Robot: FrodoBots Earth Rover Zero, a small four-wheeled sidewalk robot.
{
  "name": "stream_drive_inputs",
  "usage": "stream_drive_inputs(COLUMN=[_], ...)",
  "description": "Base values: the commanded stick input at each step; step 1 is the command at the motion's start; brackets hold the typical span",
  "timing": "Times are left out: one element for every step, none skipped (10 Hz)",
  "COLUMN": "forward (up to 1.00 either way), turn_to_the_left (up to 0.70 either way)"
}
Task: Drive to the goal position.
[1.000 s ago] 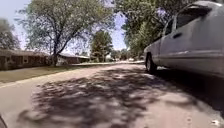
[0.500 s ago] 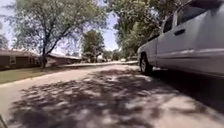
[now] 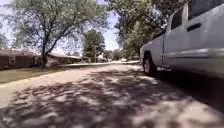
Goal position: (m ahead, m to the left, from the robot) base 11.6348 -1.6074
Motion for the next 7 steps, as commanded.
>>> stream_drive_inputs(forward=[0.70,0.70,0.70,0.70,0.70,0.70,0.70], turn_to_the_left=[0.00,0.00,0.00,0.00,-0.19,-0.35,-0.35])
